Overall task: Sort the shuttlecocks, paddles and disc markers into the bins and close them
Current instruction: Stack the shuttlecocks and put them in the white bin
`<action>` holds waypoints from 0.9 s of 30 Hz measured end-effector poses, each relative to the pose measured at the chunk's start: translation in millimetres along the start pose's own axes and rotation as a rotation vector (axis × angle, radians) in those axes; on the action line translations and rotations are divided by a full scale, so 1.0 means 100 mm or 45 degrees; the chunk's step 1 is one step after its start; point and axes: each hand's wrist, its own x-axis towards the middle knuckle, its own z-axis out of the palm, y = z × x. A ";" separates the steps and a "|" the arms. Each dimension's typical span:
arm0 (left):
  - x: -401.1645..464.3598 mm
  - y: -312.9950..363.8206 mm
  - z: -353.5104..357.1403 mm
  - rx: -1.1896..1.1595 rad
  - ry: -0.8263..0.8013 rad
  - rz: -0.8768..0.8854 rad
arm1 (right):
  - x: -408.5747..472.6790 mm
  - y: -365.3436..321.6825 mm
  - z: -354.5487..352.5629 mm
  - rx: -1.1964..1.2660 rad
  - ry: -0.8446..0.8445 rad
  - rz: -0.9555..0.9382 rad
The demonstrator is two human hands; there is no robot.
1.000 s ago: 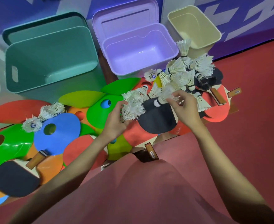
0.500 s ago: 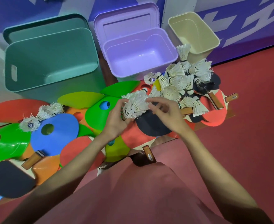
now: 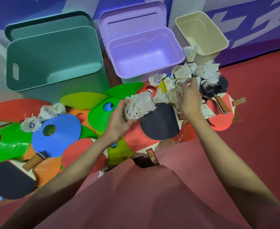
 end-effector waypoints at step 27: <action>0.18 0.13 0.04 0.109 -0.079 0.071 | -0.15 -0.64 -0.03 1.034 -0.181 0.142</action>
